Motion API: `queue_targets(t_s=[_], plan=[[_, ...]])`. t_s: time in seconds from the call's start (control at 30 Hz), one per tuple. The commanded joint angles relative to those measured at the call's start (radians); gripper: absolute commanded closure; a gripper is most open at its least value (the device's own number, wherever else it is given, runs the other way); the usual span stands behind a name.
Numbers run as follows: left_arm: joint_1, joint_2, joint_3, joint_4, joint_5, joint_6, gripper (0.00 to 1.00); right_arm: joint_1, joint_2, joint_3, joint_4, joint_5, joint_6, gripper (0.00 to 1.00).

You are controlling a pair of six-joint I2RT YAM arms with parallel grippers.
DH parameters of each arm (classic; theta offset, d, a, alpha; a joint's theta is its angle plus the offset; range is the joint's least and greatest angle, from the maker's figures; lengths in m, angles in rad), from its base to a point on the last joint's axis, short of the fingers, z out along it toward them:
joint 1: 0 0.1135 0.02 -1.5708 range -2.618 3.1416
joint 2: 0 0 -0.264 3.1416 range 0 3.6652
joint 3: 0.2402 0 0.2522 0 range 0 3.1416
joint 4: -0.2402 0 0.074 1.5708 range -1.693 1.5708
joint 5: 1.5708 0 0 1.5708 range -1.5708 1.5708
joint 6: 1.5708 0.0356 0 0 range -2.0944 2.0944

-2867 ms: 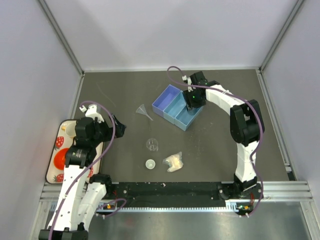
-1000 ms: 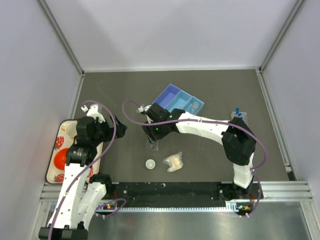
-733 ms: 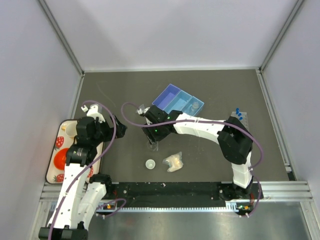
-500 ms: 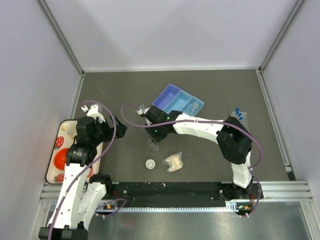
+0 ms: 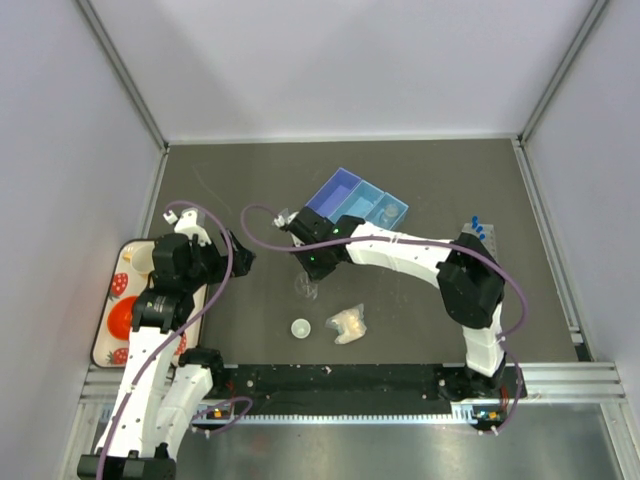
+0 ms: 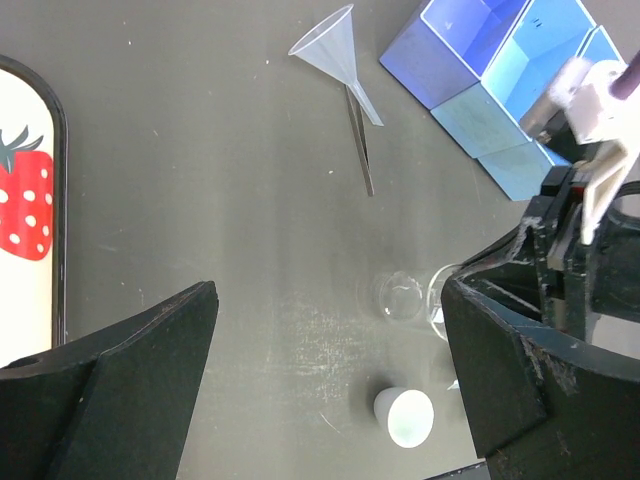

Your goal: Organize the chemistry lab equipment

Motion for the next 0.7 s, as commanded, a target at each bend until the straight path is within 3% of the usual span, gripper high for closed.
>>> queue_targets(t_s=[0.0,0.13,0.33,0.5,0.67], plan=[[0.003,-0.007,-0.003,0.050,0.013,0.014,0.01,0.008,-0.114,0.119,-0.074,0.064,-0.053,1.00],[0.003,-0.004,-0.003,0.052,0.015,0.014,0.01,-0.052,-0.180,0.156,-0.120,0.063,-0.082,1.00],[0.003,-0.005,-0.003,0.053,0.018,0.014,0.01,-0.242,-0.261,0.144,-0.138,0.049,-0.099,1.00],[0.003,-0.011,-0.005,0.053,0.022,0.014,0.01,-0.395,-0.283,0.115,-0.134,0.063,-0.119,1.00],[0.004,-0.011,-0.005,0.055,0.025,0.014,0.01,-0.469,-0.280,0.096,-0.115,0.006,-0.168,1.00]])
